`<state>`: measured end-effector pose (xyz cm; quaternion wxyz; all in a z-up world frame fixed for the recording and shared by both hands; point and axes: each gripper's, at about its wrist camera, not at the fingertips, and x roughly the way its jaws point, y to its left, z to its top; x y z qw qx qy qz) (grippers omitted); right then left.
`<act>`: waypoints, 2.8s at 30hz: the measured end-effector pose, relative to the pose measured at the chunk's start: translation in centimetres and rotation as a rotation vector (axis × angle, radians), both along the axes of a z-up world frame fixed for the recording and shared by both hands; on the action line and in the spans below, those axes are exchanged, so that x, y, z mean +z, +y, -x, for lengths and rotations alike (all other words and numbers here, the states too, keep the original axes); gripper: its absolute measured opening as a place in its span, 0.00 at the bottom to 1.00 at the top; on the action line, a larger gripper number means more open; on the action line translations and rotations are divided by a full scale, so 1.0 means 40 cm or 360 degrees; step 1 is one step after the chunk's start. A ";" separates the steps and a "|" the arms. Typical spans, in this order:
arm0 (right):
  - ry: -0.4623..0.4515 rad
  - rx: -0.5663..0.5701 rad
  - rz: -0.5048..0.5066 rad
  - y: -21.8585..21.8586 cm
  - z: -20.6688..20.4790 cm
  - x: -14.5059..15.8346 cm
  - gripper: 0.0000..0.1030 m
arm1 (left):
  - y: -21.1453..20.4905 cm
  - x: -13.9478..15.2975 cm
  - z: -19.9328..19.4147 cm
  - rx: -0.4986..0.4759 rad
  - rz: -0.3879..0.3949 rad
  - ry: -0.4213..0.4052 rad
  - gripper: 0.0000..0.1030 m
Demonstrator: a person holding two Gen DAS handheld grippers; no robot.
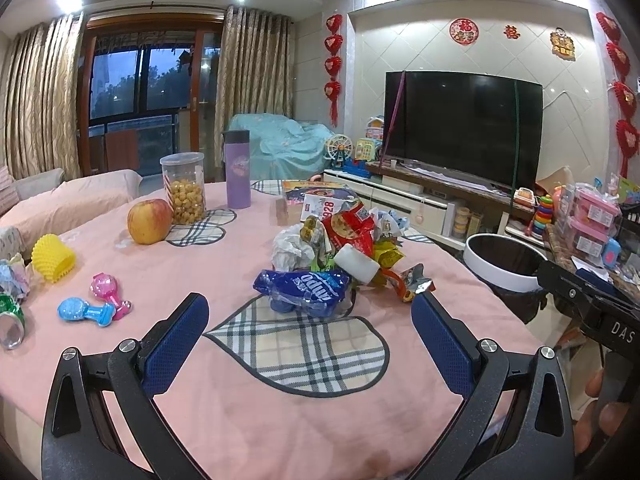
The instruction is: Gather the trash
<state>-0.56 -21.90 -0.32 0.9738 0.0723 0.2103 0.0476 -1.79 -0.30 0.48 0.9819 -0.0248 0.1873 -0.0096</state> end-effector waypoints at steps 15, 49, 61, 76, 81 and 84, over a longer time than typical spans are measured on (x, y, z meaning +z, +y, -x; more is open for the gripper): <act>0.0106 0.0093 -0.0055 0.007 -0.037 -0.023 1.00 | 0.045 -0.040 -0.041 0.0049 0.0038 0.0106 1.00; 0.0670 0.0310 -0.0171 0.052 -0.381 -0.197 0.96 | 0.036 -0.164 -0.373 -0.0052 0.0195 0.0611 0.82; 0.0747 0.0373 -0.0268 0.050 -0.400 -0.219 0.13 | 0.019 -0.179 -0.362 -0.0166 0.0202 0.0635 0.29; 0.0668 0.0342 -0.0322 -0.011 -0.330 -0.186 0.06 | -0.035 -0.107 -0.265 -0.0264 0.0121 0.0484 0.27; 0.0627 0.0302 -0.0332 -0.047 -0.306 -0.163 0.06 | -0.088 -0.088 -0.251 -0.0356 0.0080 0.0454 0.27; 0.0606 0.0277 -0.0341 -0.071 -0.295 -0.153 0.06 | -0.125 -0.083 -0.249 -0.0417 0.0063 0.0449 0.27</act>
